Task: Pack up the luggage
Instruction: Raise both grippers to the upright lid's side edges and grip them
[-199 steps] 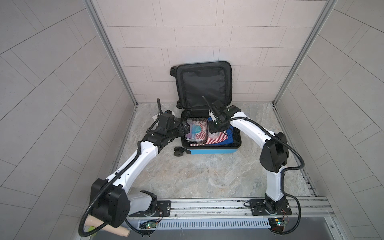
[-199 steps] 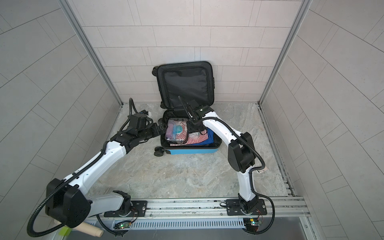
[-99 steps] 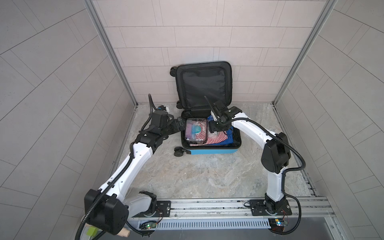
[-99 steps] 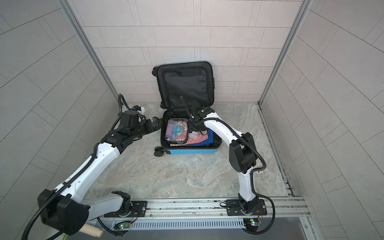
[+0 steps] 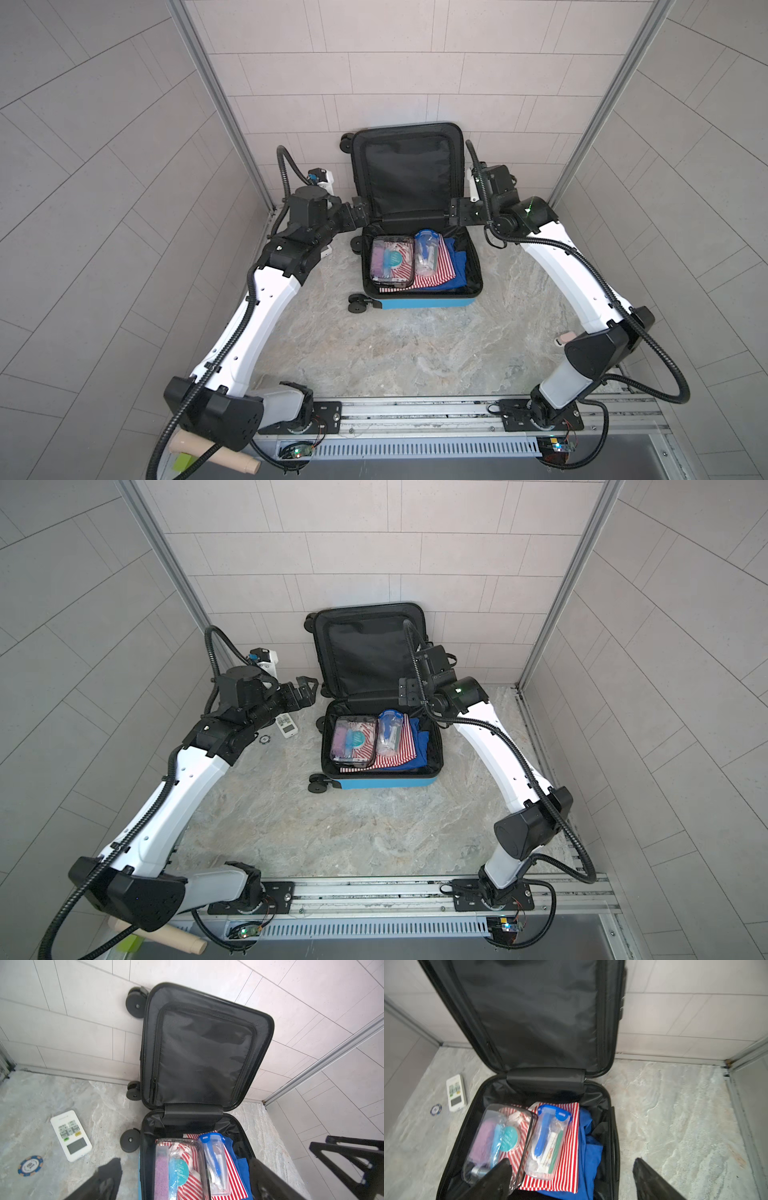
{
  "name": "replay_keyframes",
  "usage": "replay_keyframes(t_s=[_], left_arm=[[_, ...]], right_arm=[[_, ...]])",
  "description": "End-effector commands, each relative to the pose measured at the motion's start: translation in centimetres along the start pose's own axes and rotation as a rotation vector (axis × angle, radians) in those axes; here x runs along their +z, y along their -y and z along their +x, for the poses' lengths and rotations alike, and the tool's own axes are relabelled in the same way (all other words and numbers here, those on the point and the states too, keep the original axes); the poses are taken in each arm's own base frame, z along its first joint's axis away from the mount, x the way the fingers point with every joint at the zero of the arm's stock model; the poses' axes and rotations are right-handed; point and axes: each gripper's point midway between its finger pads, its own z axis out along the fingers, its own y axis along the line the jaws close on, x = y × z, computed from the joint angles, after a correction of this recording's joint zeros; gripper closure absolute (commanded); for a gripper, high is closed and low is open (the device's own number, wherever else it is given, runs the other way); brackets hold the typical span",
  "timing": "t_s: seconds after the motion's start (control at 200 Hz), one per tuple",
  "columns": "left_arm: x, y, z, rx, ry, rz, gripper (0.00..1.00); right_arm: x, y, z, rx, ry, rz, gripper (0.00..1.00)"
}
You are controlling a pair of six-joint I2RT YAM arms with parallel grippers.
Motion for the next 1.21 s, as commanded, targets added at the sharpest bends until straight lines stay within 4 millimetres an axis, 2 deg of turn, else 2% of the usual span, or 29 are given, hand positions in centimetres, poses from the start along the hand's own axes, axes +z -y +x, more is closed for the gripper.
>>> replay_keyframes(t_s=[0.0,0.14,0.2,0.265,0.37,0.48,0.645,0.791,0.921,0.986,1.076,1.201], left_arm=[[-1.5,0.1,-3.3,0.077,0.127,-0.015,0.00],[-3.4,-0.1,-3.0,0.070,0.215,0.015,0.00],[-4.3,0.7,-2.7,0.100,0.233,0.070,0.00],[-4.4,0.1,-2.1,0.068,0.233,0.054,0.00],[-3.8,-0.5,-0.8,0.041,0.168,0.032,0.00],[-2.8,-0.4,0.4,0.024,0.099,0.040,0.00],[-1.9,-0.7,1.2,0.019,0.044,0.019,0.00],[-1.9,-0.5,1.2,0.024,0.021,0.020,0.00],[-1.7,-0.7,0.6,0.046,0.051,0.008,0.00],[-1.1,-1.0,0.1,0.063,0.056,-0.011,0.00],[0.6,-1.9,-0.2,0.079,0.037,-0.027,0.00],[3.9,-3.5,-1.2,0.029,0.014,-0.006,0.00]], right_arm=[[-2.5,2.0,-3.1,0.056,0.123,0.060,0.05],[-4.0,2.1,-3.8,0.029,0.188,0.021,0.05],[-4.3,2.1,-3.3,0.021,0.192,0.007,0.04],[-4.6,2.2,-2.4,0.013,0.171,0.004,0.03],[-5.2,3.5,-1.2,0.030,0.155,0.051,0.04],[-6.9,4.7,-0.8,0.054,0.195,0.079,0.04],[-9.2,4.9,-0.7,0.075,0.292,0.031,0.00],[-9.9,5.2,-1.0,0.066,0.325,0.037,0.00],[-9.1,5.6,-1.8,0.072,0.360,0.059,0.00],[-8.0,5.9,-2.5,0.082,0.369,0.071,0.00],[-5.8,6.2,-3.5,0.089,0.359,0.076,0.00],[-2.3,6.0,-5.1,0.102,0.328,0.025,0.00]])
